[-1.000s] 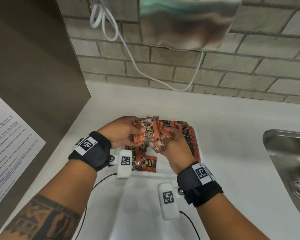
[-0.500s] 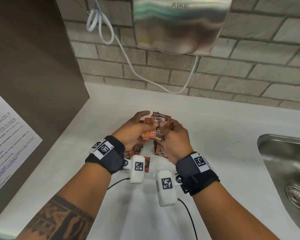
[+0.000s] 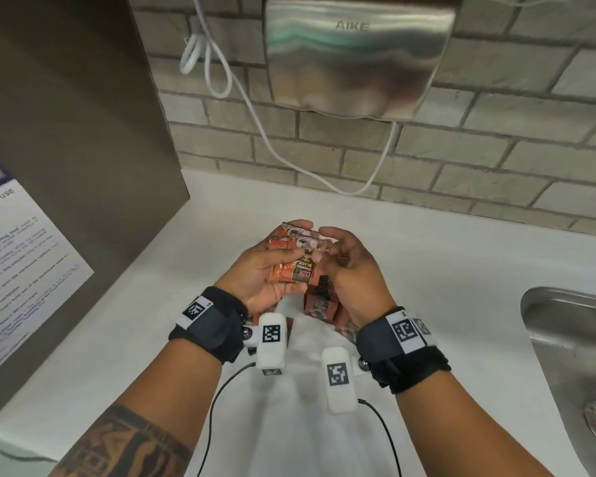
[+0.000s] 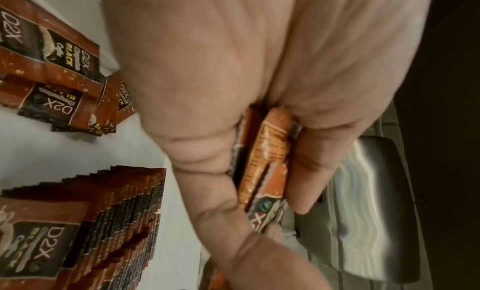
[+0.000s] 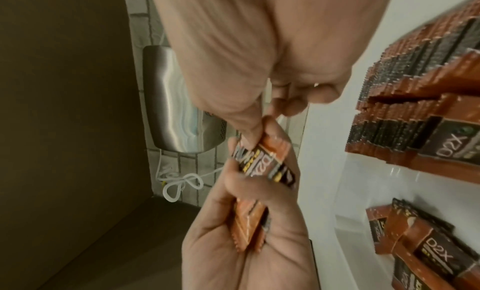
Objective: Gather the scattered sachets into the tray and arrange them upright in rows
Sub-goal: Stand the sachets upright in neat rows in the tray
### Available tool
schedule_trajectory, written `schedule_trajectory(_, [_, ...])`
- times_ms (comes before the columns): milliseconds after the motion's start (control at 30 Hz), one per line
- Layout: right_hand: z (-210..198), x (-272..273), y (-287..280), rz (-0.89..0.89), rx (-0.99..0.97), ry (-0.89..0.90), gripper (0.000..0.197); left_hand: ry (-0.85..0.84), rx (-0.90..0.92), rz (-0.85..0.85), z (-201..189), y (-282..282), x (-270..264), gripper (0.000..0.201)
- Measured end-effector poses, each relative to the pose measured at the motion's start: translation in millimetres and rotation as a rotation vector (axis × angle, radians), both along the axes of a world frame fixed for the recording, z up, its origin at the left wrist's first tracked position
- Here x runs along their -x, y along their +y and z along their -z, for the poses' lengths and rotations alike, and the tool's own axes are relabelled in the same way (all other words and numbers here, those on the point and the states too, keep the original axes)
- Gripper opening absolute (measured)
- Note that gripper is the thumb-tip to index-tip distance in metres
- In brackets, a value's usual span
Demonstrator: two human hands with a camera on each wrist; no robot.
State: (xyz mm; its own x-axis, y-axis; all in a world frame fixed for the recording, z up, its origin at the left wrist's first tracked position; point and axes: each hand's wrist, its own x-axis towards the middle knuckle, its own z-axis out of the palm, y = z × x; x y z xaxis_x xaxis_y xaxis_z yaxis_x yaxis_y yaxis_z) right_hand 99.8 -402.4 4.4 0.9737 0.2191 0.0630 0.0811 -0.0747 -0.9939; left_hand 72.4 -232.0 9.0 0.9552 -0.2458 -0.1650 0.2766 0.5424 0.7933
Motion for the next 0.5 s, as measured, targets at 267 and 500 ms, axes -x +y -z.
schedule_trajectory(267, [-16.6,-1.8,7.9,0.019,0.148,-0.103,0.025,-0.053,-0.335,-0.103,-0.7,7.5,-9.5,0.060])
schedule_trajectory(500, [-22.2,-1.9,17.8,0.099,-0.081,0.097,0.035,-0.040,-0.142,-0.020,-4.8,34.0,-14.2,0.049])
